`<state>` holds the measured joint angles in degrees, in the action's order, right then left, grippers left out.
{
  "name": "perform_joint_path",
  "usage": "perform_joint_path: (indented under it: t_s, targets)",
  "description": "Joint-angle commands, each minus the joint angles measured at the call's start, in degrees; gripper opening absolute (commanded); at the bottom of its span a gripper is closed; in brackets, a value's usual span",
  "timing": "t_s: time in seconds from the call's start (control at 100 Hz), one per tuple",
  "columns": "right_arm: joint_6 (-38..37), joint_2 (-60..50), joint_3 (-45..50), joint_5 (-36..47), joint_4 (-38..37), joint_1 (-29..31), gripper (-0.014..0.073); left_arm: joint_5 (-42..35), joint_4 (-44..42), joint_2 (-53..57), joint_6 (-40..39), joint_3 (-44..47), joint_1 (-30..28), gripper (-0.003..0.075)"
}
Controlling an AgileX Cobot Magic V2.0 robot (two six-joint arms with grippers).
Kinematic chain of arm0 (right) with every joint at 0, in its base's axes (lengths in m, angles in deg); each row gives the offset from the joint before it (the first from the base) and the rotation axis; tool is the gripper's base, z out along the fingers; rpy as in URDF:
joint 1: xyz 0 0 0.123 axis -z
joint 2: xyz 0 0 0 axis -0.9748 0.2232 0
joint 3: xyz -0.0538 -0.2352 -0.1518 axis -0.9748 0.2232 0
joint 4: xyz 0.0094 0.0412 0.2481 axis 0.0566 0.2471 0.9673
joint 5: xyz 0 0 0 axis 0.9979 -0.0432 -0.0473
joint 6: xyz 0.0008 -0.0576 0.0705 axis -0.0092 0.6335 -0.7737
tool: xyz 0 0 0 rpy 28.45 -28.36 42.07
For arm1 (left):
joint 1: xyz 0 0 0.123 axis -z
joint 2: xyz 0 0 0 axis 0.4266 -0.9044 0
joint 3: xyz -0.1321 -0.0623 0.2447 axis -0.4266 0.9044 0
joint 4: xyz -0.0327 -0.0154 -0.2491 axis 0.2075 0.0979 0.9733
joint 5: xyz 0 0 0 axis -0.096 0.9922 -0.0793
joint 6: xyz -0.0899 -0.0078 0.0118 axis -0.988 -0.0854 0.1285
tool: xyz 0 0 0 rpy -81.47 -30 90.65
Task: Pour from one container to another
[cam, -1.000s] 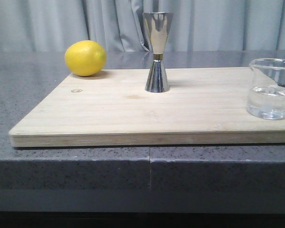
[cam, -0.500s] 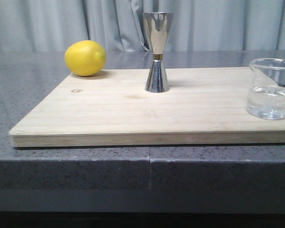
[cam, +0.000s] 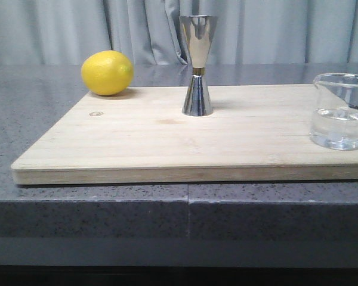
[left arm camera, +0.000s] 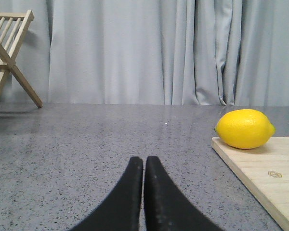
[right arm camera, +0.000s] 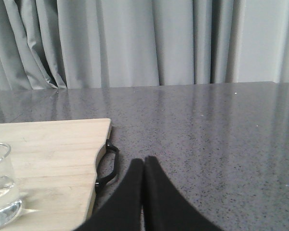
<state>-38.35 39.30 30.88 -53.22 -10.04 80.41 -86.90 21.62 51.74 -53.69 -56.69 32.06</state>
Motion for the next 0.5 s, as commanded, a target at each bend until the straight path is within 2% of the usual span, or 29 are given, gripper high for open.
perform_joint_path:
  t_s: [0.0,0.19,0.34,0.49]
  targets:
    - [0.1,-1.0,1.5,5.1,-0.7,-0.1,-0.0065,-4.4,0.1,1.3,-0.1,1.3,0.5,-0.0021]
    - [0.1,-1.0,1.5,5.1,0.6,-0.1,-0.0065,-5.0,0.5,1.3,-0.1,1.3,0.5,-0.0021]
    - [0.1,-1.0,1.5,6.9,3.8,-0.1,-0.0065,-6.6,5.2,1.3,-0.1,0.8,0.5,-0.0021]
    - [0.1,-1.0,-1.4,4.8,8.1,-0.1,-0.0065,-3.5,8.7,0.8,-0.1,-2.1,0.5,-0.0021]
